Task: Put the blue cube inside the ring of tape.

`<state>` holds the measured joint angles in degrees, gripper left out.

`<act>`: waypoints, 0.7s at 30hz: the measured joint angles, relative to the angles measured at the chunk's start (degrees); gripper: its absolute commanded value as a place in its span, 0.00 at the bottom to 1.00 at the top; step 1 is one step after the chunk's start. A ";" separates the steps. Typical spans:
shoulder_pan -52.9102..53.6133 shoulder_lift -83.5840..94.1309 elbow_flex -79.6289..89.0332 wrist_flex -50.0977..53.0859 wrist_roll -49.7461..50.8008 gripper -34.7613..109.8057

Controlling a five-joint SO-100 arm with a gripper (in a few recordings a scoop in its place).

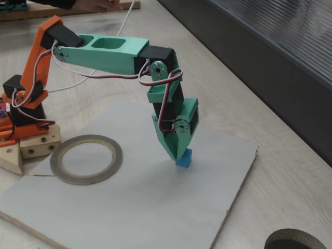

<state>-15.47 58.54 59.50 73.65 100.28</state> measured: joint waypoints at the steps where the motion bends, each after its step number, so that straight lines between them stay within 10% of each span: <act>1: 0.00 0.00 0.00 0.00 0.00 0.24; 21: 0.00 -0.09 -2.99 0.00 0.44 0.24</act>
<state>-15.47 58.45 56.51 73.65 100.72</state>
